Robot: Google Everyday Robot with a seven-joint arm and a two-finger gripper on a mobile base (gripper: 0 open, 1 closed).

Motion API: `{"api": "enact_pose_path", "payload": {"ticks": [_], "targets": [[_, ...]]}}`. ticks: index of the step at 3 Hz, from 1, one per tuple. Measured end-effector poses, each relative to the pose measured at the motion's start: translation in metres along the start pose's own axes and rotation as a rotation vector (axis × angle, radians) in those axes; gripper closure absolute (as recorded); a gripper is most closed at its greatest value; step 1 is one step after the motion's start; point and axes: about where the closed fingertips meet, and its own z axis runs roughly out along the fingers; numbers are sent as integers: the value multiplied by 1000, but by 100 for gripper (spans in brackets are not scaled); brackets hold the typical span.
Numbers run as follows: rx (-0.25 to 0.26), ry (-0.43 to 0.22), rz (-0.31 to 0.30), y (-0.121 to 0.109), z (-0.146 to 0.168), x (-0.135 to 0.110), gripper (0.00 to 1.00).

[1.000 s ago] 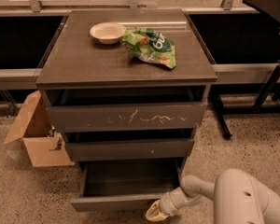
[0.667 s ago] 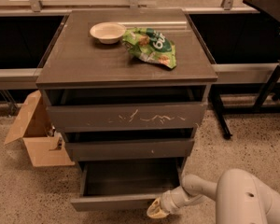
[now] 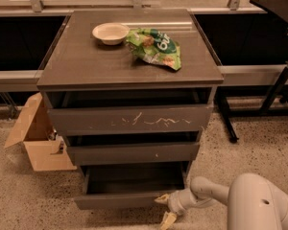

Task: Close bottom drawer

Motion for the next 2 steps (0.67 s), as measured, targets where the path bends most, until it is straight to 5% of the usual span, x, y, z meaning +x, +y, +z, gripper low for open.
{"api": "enact_pose_path", "payload": {"ticks": [2], "targets": [[48, 27, -12, -35, -15, -8, 0]]}}
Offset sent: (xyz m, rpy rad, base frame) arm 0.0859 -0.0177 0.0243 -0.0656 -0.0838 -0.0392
